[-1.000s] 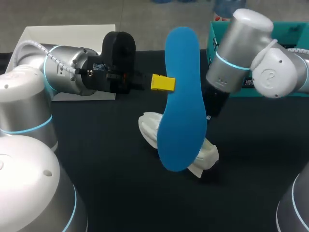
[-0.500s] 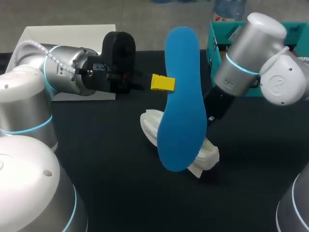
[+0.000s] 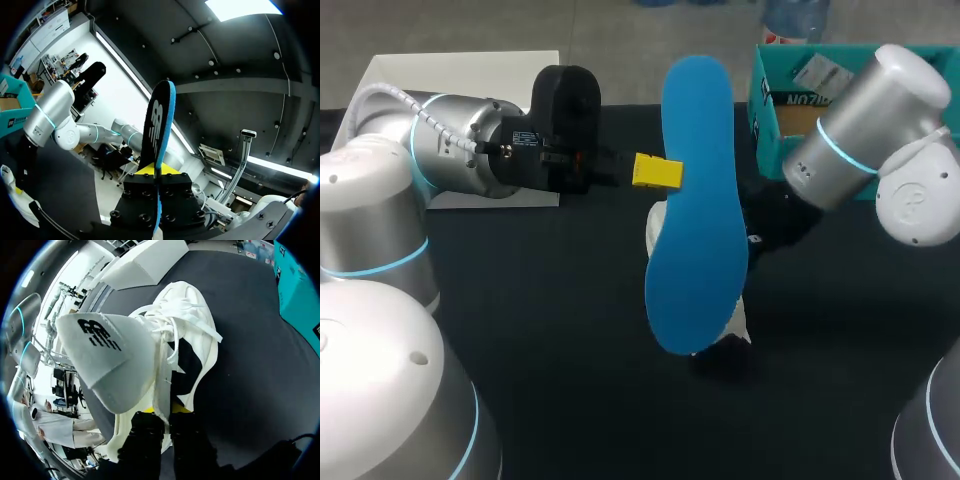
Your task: Take the shoe out of the shoebox, open the shoe tongue, remove and reinsert the insole, then place the shoe into the shoebox
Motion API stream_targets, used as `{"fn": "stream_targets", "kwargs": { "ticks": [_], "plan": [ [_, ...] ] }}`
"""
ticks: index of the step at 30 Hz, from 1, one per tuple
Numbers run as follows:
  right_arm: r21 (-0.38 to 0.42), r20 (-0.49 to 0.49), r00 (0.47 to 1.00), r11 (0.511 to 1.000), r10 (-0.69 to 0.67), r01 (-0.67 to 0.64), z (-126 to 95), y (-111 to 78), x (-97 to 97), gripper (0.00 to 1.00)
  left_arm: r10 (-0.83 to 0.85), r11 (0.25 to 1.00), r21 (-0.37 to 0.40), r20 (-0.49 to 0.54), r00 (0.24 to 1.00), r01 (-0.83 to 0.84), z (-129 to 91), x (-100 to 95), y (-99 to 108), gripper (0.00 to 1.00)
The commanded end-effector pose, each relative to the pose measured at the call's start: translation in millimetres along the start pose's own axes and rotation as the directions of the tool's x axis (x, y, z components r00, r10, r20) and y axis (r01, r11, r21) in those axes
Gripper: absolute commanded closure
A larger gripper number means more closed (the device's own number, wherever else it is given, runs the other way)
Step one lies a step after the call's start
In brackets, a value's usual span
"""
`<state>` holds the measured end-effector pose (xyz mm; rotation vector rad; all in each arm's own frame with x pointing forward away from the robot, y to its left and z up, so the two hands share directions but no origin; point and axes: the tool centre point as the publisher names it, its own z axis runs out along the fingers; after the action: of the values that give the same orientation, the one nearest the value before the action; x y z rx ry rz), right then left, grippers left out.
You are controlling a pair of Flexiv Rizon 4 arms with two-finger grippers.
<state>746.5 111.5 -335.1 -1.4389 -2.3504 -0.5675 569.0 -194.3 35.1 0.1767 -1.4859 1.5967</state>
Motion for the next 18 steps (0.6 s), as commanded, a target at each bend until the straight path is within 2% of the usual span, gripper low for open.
{"fn": "stream_targets", "kwargs": {
  "ticks": [1,5,11,18],
  "plan": [
    [-0.152,-0.003,0.985,0.974,0.172,-0.171,6,-1.1,10.1,1.00,0.001,1.000,0.002,0.000,1.000,-0.001,0,-0.1,1,1.00],
    [-0.155,-0.003,0.986,0.974,0.169,-0.167,11,8.3,13.0,1.00,0.001,1.000,0.002,0.000,1.000,-0.001,0,-0.1,1,1.00],
    [-0.105,0.004,0.995,0.990,0.097,-0.096,26,21.4,16.7,1.00,0.001,1.000,0.002,0.000,1.000,-0.001,0,-0.1,1,1.00],
    [-0.115,0.003,0.996,0.989,0.088,-0.087,38,23.3,19.0,1.00,0.001,1.000,0.002,0.000,1.000,-0.001,0,-0.1,1,1.00]
  ]
}}
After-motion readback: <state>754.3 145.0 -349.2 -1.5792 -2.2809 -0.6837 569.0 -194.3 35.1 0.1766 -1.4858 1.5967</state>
